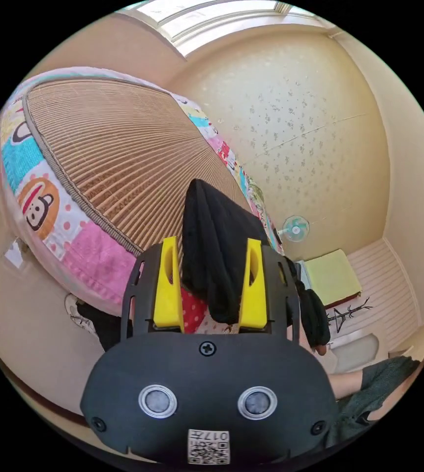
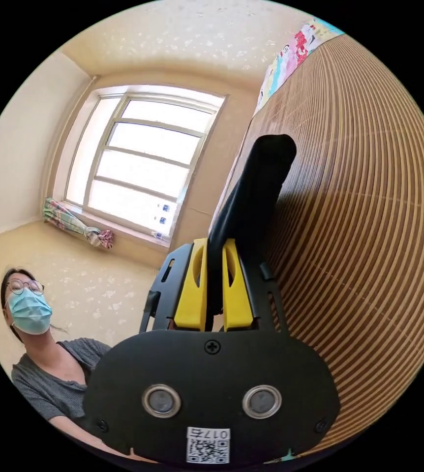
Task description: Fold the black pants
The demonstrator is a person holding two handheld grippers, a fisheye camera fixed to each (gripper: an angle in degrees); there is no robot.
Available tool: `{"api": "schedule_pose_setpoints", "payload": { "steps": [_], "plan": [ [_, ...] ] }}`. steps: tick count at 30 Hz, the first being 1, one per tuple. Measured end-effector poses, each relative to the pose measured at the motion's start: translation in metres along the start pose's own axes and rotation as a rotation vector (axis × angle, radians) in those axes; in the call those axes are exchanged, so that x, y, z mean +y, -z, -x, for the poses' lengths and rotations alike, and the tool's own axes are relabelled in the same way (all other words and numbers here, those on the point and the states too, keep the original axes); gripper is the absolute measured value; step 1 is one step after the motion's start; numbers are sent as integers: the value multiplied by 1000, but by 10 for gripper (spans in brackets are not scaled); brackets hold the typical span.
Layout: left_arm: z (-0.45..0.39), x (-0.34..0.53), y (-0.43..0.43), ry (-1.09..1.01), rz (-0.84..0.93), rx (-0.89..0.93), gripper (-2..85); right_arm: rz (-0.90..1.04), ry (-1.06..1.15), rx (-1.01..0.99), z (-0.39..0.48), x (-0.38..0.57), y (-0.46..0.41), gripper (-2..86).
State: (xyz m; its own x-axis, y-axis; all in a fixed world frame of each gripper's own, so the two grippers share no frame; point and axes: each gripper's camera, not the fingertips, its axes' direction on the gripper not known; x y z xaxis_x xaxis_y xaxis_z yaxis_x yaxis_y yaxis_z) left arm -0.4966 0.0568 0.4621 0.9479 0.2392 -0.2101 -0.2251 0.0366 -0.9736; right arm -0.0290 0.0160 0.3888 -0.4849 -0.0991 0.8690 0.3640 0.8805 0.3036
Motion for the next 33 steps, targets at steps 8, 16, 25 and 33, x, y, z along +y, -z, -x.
{"api": "schedule_pose_setpoints", "payload": {
  "steps": [8,16,25,33],
  "plan": [
    [-53,62,-113,-19,172,142,176,145,-21,510,47,15,117,34],
    [-47,99,-159,-38,265,111,199,-66,-200,496,1,88,201,106],
    [-9,85,-214,-76,501,233,214,-42,-253,414,-18,97,143,176],
    [27,158,-192,-56,697,268,128,78,-101,479,58,163,126,84]
  ]
}}
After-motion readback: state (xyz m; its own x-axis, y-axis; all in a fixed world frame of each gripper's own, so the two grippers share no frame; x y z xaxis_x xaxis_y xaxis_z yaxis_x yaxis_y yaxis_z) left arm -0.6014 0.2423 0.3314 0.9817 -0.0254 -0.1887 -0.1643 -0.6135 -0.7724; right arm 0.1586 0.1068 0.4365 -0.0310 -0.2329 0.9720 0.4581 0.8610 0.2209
